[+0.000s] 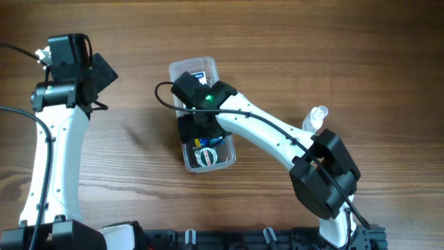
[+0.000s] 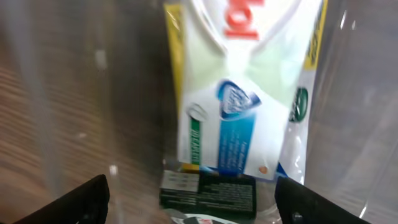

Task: Pack container
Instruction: 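Lower the Zam-Buk tin upright into the container's front end, then open right gripper and withdraw it toward the clear bottle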

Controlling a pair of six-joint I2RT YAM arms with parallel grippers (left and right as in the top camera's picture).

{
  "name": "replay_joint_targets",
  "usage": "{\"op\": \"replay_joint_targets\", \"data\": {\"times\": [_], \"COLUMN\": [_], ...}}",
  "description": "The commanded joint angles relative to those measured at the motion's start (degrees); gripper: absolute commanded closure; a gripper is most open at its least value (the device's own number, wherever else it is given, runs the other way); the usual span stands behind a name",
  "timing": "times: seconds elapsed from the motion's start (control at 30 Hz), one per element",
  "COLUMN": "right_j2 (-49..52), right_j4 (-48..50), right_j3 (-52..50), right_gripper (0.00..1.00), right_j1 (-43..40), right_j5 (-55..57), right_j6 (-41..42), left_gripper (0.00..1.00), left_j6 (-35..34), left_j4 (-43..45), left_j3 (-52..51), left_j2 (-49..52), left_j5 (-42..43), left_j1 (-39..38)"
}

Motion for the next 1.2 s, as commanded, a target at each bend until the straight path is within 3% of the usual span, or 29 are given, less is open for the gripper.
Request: {"op": "replay_joint_targets", "data": {"times": [0.0,0.37,0.53,0.7,1.17], "right_j2": [-3.06,-12.26,-17.73,-19.06,-18.97], "right_j4": [-0.59,-8.33,-9.53,-11.06,-18.45], "right_j3": [3.19,6.62,6.62,6.6,4.11], "right_gripper": [0.11,0.1,0.05,0.0,0.01], "right_j1": [-0.2,-8.09,-15.72,-23.04,-35.85], "right_j5": [4.59,15.28,15.32,17.0,16.55], "right_j6": [-2.58,-6.43,-15.45,-15.37,-13.42], "left_gripper": [0.0,0.0,0.0,0.0,0.0], "left_j6": [-0.09,-0.09,-0.09,-0.09,-0.09], "left_j4": [-0.02,-0.02,-0.04,-0.04,-0.04], "left_j3": [0.87,0.87,0.87,0.87,0.87], "left_j2": [-0.44,-0.44,-0.44,-0.44,-0.46], "left_j5": [-0.52,-0.52,-0.55,-0.52,-0.55], "left_j1": [0.26,0.26,0.26,0.26,0.26]}}
